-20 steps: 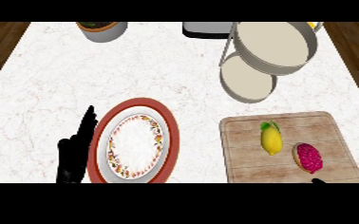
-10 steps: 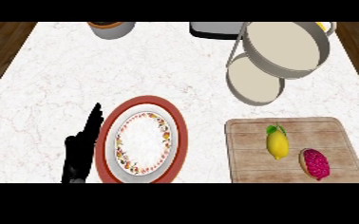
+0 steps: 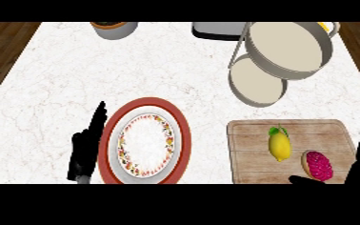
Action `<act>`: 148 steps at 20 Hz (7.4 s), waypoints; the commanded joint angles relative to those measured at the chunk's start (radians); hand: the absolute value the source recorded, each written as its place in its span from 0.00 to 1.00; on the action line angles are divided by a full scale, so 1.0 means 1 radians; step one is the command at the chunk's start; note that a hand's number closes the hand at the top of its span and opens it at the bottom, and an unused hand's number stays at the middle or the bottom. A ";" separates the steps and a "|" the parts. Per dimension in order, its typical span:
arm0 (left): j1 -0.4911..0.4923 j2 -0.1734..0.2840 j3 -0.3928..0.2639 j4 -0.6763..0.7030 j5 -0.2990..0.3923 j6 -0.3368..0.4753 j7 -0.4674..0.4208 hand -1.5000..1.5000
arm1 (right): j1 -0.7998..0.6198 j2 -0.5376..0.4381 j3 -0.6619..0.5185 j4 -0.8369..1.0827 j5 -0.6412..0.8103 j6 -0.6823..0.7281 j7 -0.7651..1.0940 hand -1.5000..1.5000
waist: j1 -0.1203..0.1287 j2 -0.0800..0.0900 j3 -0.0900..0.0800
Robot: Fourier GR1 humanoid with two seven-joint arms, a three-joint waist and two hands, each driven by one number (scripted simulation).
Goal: Pick the lemon from the cutting board and place it in the tiered basket
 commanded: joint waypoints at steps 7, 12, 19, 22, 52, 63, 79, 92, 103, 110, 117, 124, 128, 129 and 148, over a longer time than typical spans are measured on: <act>0.012 -0.002 0.016 0.007 0.001 -0.010 -0.003 0.50 | -0.250 0.254 0.057 0.208 0.141 0.289 0.270 0.00 | -0.013 -0.007 0.003; -0.008 -0.034 0.039 0.098 0.002 -0.019 -0.048 0.50 | -0.371 0.321 -0.036 0.307 0.137 0.352 0.203 0.00 | -0.032 -0.006 0.003; 0.010 -0.012 0.048 0.038 0.003 -0.023 -0.020 0.50 | -0.378 0.344 -0.070 0.416 0.096 0.424 0.244 0.00 | -0.030 -0.009 0.004; -0.033 -0.052 0.060 0.107 0.003 -0.014 -0.038 0.50 | -0.397 0.345 -0.043 0.402 0.065 0.428 0.291 0.00 | -0.042 -0.008 0.003; -0.003 -0.062 0.106 0.070 -0.028 -0.056 -0.028 0.50 | -0.407 0.345 -0.160 0.608 -0.034 0.312 0.182 1.00 | -0.044 -0.012 0.005; 0.026 -0.075 0.118 0.040 -0.069 -0.072 -0.014 0.50 | -0.449 0.313 -0.186 0.683 0.108 0.357 0.001 1.00 | -0.045 -0.012 0.005; 0.080 -0.095 0.109 0.022 -0.094 -0.047 -0.023 0.50 | -0.334 -0.114 -0.466 0.330 -0.501 0.546 -0.940 1.00 | -0.075 -0.020 0.005; 0.053 -0.087 0.125 -0.014 -0.119 -0.069 0.024 0.50 | -0.502 -0.336 -0.894 0.157 -0.914 0.743 -0.814 1.00 | -0.047 -0.014 0.005; 0.070 -0.118 0.139 0.030 -0.122 -0.117 -0.028 0.50 | -0.889 -0.444 -0.707 0.327 -0.924 0.699 -0.515 1.00 | -0.035 -0.011 0.004; 0.063 -0.126 0.121 -0.024 -0.157 -0.112 0.025 0.50 | -0.976 -0.338 -0.506 0.568 -0.702 0.541 -0.670 1.00 | -0.024 -0.008 0.005; 0.050 -0.111 0.179 0.033 -0.133 -0.155 -0.019 0.50 | -1.034 -0.266 -0.388 0.735 -0.608 0.490 -0.795 1.00 | -0.026 -0.008 0.004; 0.030 -0.149 0.197 0.095 -0.149 -0.149 -0.050 0.50 | -1.046 -0.181 -0.337 0.828 -0.504 0.400 -0.808 1.00 | -0.036 -0.009 0.004; 0.079 -0.143 0.174 0.001 -0.175 -0.139 0.003 0.50 | -1.166 -0.136 -0.345 1.007 -0.481 0.367 -0.819 1.00 | -0.029 -0.010 0.005; 0.073 -0.130 0.173 -0.054 -0.172 -0.138 0.056 0.50 | -1.153 -0.114 -0.317 1.070 -0.431 0.298 -0.870 1.00 | -0.022 -0.008 0.005; 0.048 -0.149 0.216 0.056 -0.172 -0.148 -0.036 0.50 | -1.174 -0.019 -0.712 1.110 -0.834 0.135 -0.962 0.00 | -0.041 -0.010 0.005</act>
